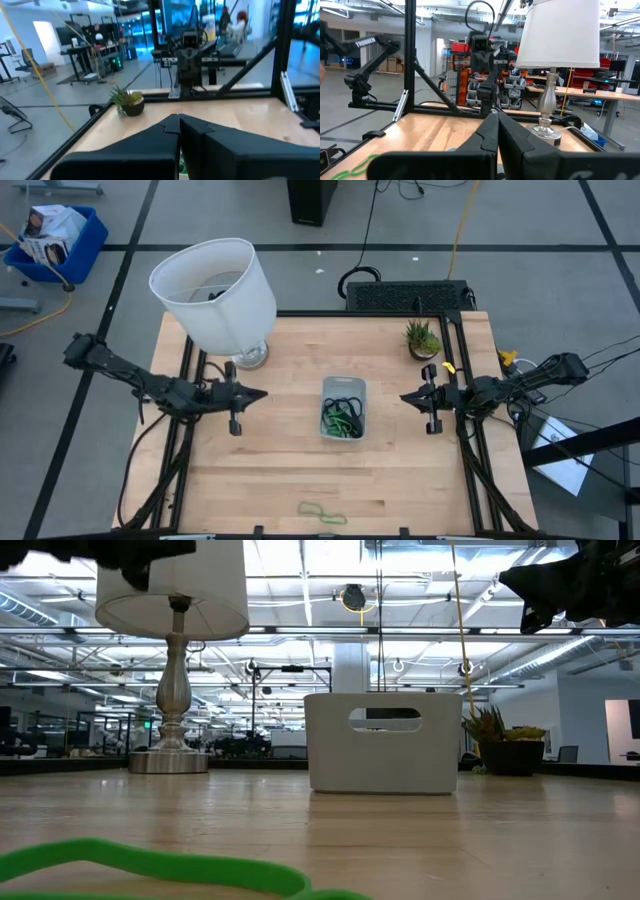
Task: Pick and place rubber bands into bin
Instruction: Put the green rubber band into the gray container
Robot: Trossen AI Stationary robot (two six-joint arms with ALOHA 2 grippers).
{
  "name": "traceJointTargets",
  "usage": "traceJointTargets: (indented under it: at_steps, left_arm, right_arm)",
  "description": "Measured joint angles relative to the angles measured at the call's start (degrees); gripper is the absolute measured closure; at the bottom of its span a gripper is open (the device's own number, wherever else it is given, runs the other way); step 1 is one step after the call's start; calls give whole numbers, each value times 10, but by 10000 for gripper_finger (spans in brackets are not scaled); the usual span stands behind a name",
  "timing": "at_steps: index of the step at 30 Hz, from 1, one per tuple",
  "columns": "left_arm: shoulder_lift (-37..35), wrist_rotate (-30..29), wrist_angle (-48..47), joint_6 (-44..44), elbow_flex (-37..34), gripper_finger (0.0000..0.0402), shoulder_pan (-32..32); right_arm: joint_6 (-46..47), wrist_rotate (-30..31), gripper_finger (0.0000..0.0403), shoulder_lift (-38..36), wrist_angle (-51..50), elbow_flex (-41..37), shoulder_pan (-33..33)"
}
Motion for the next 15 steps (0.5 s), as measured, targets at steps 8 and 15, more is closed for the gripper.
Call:
traceJointTargets:
  at_steps: [8, 15]
  left_arm:
    - [-81, -21, 58, -12, -100, 400, -21]
    - [-95, -76, 58, -21, -142, 400, -63]
  right_arm:
    - [5, 0, 403, 0, 0, 0, 0]
    - [6, 0, 403, 0, -8, 0, 0]
